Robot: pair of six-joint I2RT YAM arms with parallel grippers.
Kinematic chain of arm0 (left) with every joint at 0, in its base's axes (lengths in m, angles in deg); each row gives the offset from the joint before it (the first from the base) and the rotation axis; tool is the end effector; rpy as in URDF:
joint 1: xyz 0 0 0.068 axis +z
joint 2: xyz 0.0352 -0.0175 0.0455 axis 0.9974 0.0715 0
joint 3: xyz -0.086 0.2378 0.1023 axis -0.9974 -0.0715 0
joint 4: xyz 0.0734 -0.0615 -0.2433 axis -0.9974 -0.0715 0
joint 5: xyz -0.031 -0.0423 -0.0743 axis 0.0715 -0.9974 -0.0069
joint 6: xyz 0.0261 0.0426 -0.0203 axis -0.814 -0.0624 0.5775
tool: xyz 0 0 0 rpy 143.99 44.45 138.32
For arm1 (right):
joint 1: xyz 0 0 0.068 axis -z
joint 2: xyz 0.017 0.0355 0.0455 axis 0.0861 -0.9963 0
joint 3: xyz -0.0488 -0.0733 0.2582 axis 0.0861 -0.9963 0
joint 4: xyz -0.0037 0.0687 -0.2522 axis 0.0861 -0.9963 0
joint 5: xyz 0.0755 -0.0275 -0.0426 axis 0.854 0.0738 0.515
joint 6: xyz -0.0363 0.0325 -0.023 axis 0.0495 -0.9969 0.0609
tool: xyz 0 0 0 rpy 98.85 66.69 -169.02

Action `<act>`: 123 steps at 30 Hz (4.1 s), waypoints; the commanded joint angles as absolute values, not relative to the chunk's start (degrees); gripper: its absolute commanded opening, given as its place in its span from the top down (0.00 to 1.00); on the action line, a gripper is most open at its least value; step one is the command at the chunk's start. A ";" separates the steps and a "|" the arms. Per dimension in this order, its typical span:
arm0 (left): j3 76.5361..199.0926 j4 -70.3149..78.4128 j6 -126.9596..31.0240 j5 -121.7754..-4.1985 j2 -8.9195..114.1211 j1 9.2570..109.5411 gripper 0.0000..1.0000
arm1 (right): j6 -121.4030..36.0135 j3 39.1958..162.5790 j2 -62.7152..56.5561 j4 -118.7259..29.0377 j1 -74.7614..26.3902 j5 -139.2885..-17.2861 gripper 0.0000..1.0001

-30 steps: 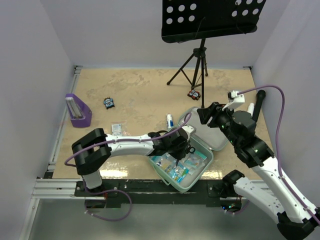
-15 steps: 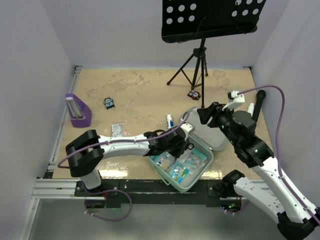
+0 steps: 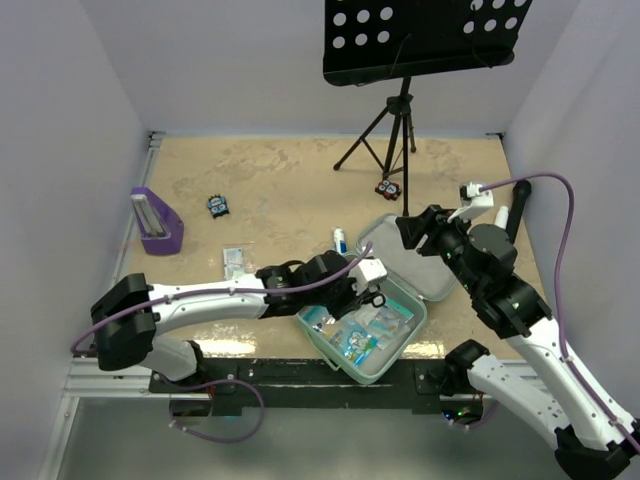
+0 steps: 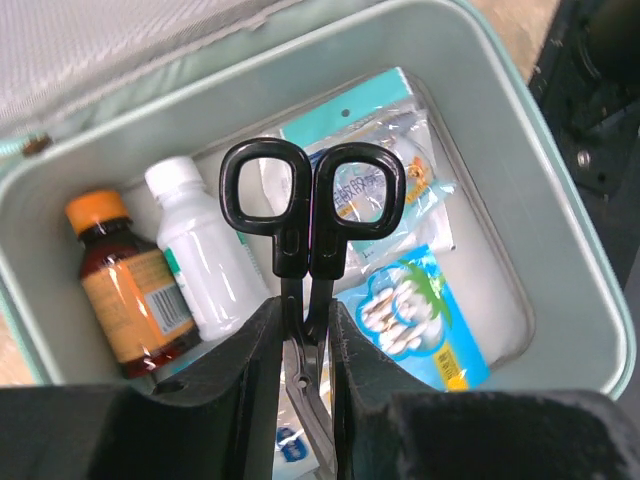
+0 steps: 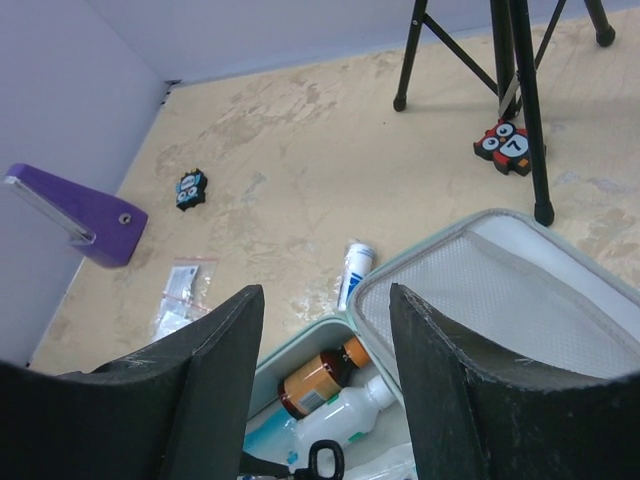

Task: Organize the medicine kit
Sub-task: Adjust the scissors in the medicine box, then move the medicine box to the center of the board.

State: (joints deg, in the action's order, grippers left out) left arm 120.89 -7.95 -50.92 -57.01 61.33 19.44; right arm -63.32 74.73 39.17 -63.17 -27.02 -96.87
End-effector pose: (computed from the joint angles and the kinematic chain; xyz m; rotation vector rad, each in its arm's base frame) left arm 0.1272 -0.2957 0.2416 1.1589 2.0516 -0.7254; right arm 0.1324 0.0746 0.3676 0.0757 1.7486 0.6025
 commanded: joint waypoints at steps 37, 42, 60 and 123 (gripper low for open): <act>124.27 -16.34 -116.32 -66.77 73.43 12.78 1.00 | -63.39 75.09 41.35 -62.44 -27.31 -97.00 0.42; 123.65 -14.49 -115.54 -66.59 72.03 12.77 0.93 | -63.48 75.09 41.35 -62.44 -27.31 -97.00 0.42; 122.77 -12.03 -111.58 -62.20 60.79 13.21 0.00 | -63.48 75.00 41.44 -62.27 -27.31 -96.91 0.42; 128.48 -3.06 -45.75 -62.20 75.72 26.84 0.76 | -64.88 78.60 30.28 -62.36 -27.23 -95.86 0.43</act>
State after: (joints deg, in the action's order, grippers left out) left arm 125.19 -6.31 -47.34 -52.86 73.84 30.87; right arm -65.00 75.93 30.69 -63.23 -27.05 -95.40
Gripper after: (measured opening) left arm 0.266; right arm 0.575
